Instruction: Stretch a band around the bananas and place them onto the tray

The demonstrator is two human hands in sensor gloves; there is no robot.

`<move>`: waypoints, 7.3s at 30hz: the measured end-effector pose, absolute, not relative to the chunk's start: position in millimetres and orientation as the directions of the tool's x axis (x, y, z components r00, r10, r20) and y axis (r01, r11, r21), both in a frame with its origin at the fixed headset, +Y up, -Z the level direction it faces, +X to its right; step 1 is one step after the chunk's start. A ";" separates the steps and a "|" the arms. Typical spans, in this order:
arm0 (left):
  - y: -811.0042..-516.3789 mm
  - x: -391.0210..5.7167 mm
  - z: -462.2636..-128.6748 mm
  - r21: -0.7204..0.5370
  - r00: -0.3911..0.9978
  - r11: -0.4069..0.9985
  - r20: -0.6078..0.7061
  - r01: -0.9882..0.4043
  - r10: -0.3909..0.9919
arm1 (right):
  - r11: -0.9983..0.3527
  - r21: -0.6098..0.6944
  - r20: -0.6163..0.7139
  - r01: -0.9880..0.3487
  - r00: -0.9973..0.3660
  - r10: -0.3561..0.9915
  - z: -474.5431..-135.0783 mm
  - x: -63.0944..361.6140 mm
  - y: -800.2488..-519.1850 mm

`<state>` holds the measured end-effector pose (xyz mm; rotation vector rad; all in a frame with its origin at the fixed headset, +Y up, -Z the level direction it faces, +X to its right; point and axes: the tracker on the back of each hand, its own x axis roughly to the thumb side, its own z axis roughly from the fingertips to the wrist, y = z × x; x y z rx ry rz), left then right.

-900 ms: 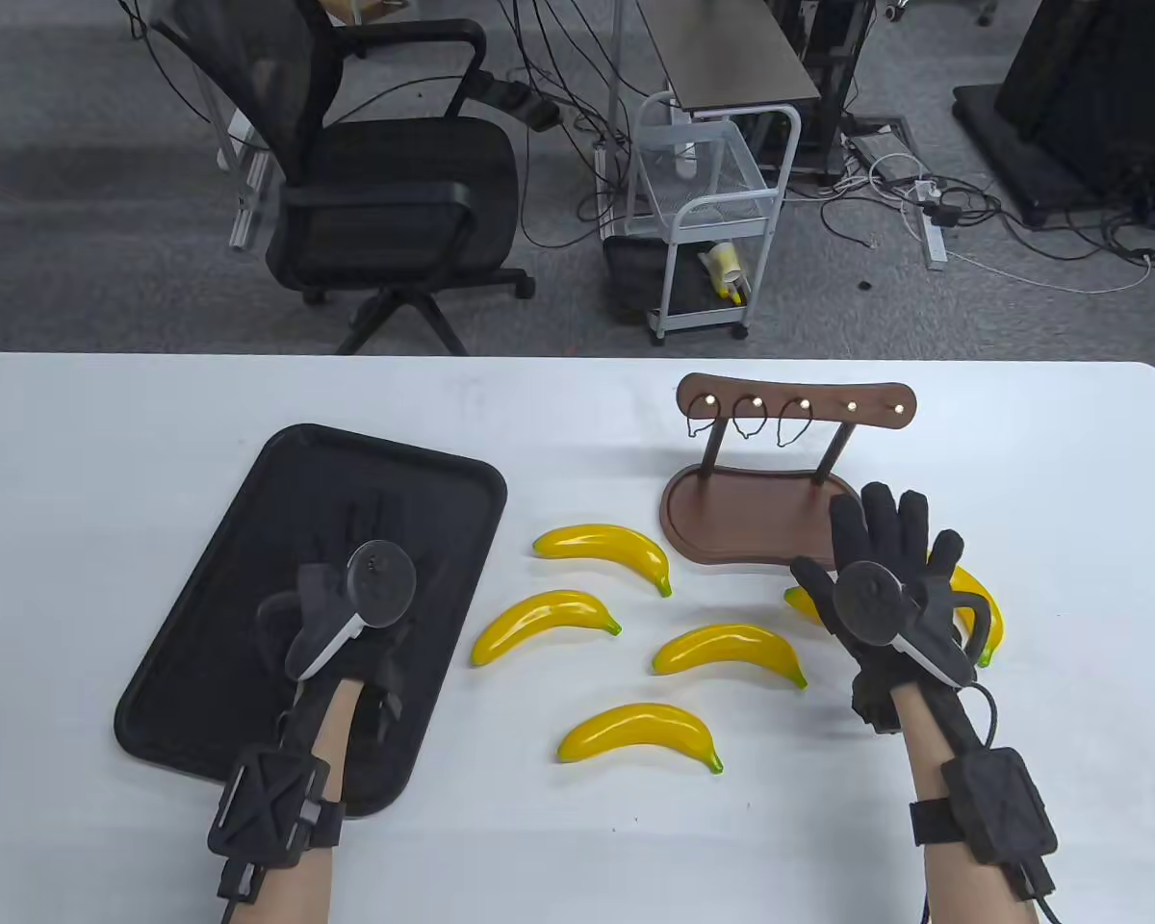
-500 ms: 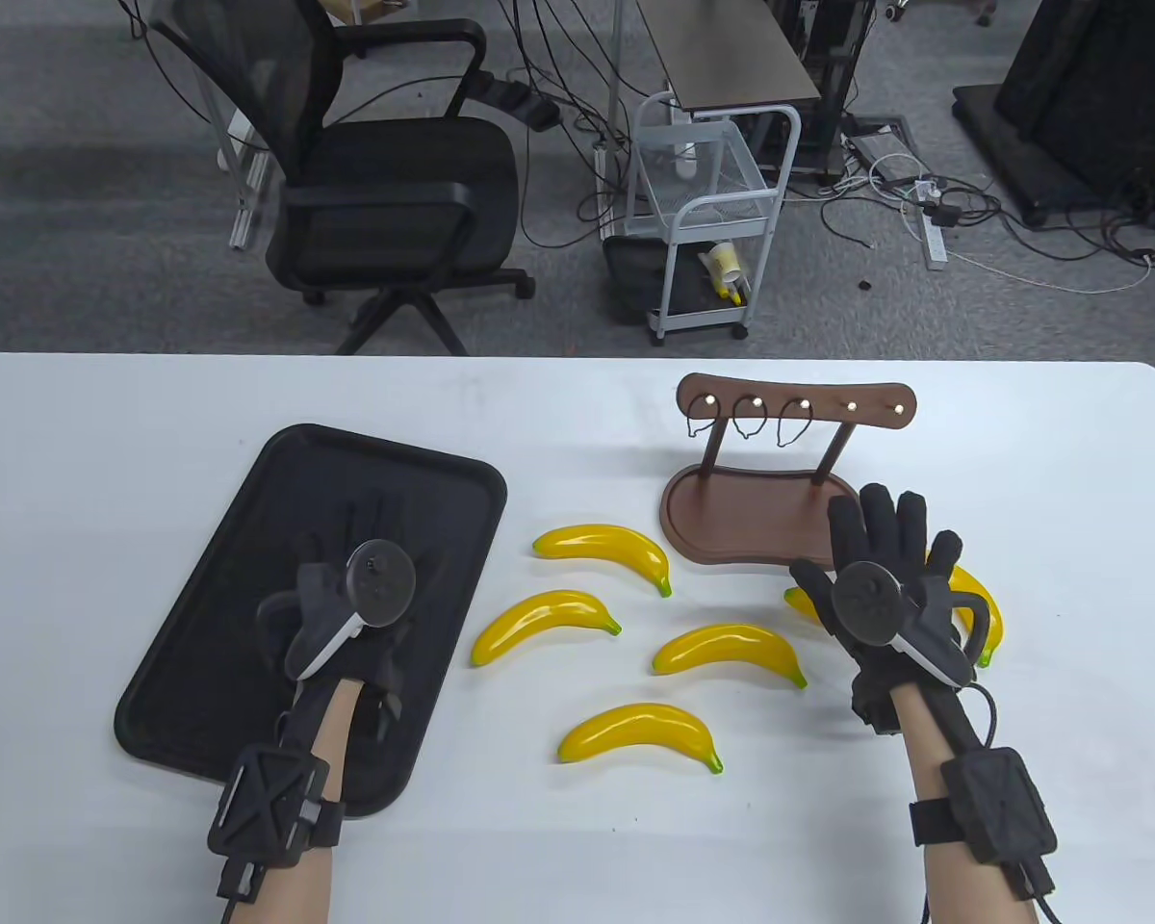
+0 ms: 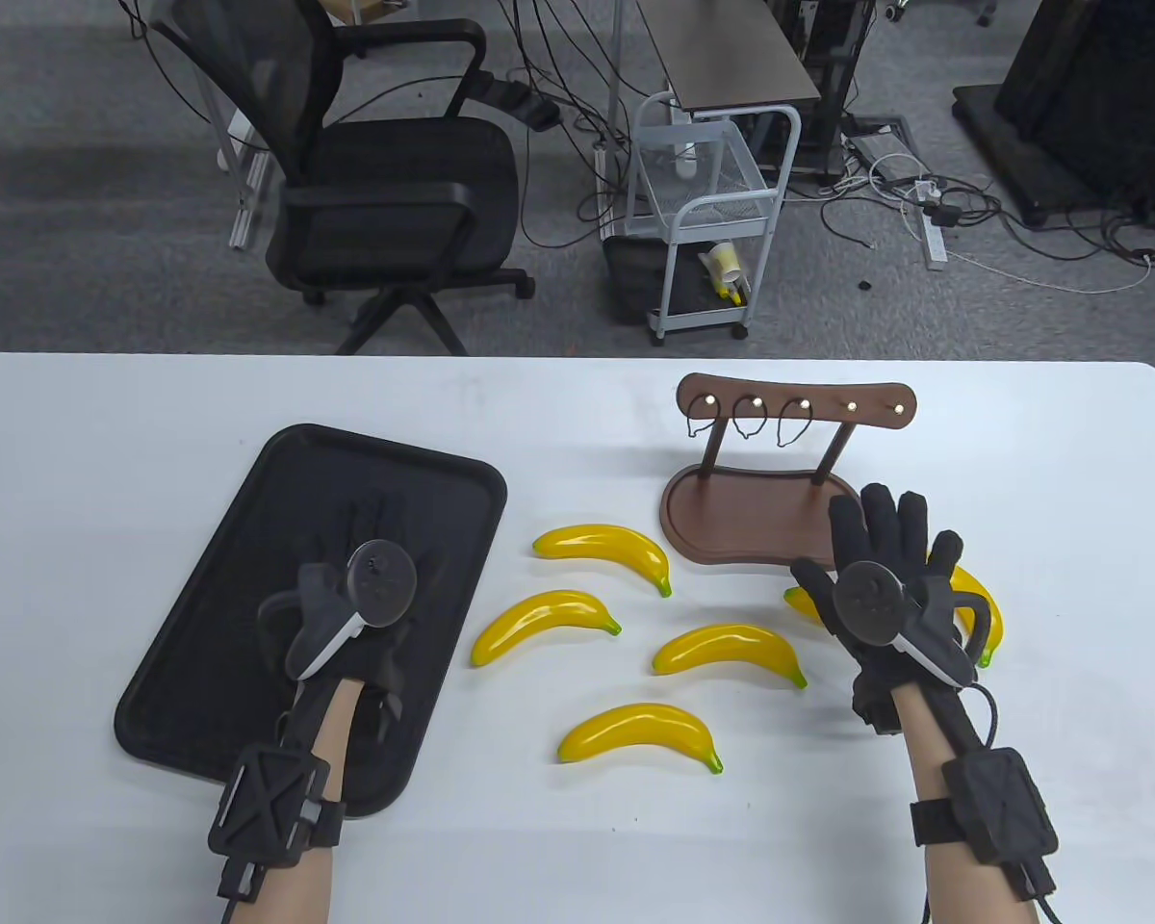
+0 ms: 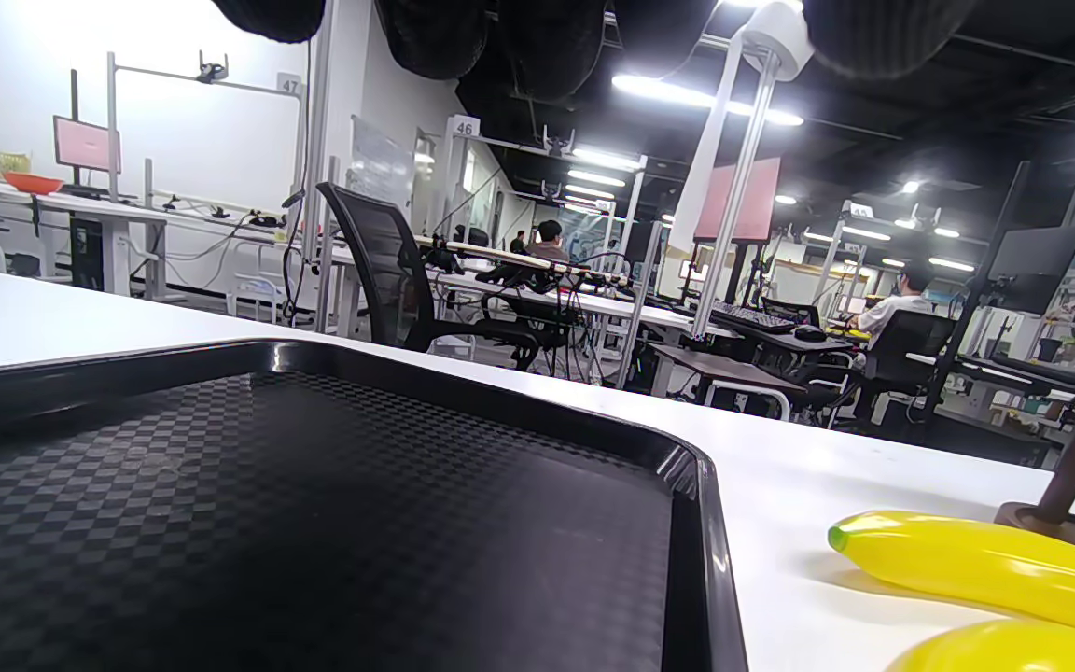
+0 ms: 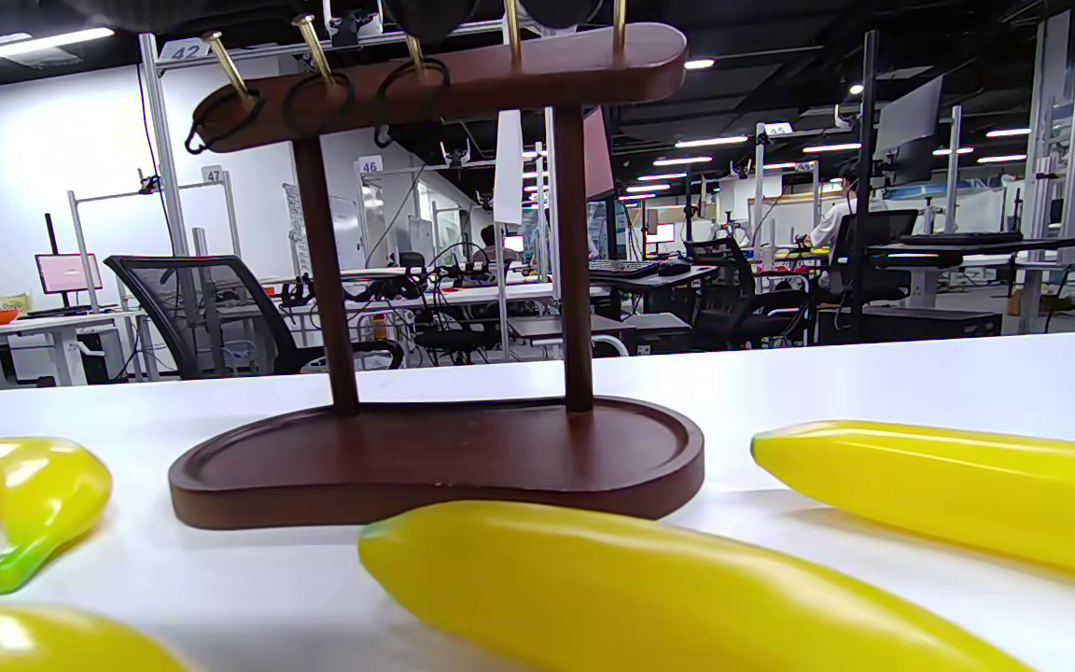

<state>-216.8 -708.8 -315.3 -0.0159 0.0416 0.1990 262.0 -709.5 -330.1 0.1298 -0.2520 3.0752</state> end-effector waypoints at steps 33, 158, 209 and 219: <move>-698.1 -197.8 -312.2 -0.082 0.863 0.870 0.112 -0.486 0.492 | -0.914 -0.146 0.071 -0.380 -0.925 0.373 -351.2 256.0 -702.5; -730.8 -136.8 -303.1 -0.401 0.608 0.683 0.315 -0.611 0.729 | -0.479 0.381 0.283 -0.791 -0.394 0.875 -324.2 128.9 -711.6; -735.1 -128.6 -302.6 -0.521 0.464 0.546 0.291 -0.656 0.836 | -0.713 0.340 0.396 -0.613 -0.594 0.700 -309.3 96.8 -724.0; -734.4 -133.8 -305.2 -0.556 0.361 0.433 0.241 -0.709 0.901 | -0.782 0.189 0.400 -0.594 -0.681 0.613 -311.2 104.7 -716.4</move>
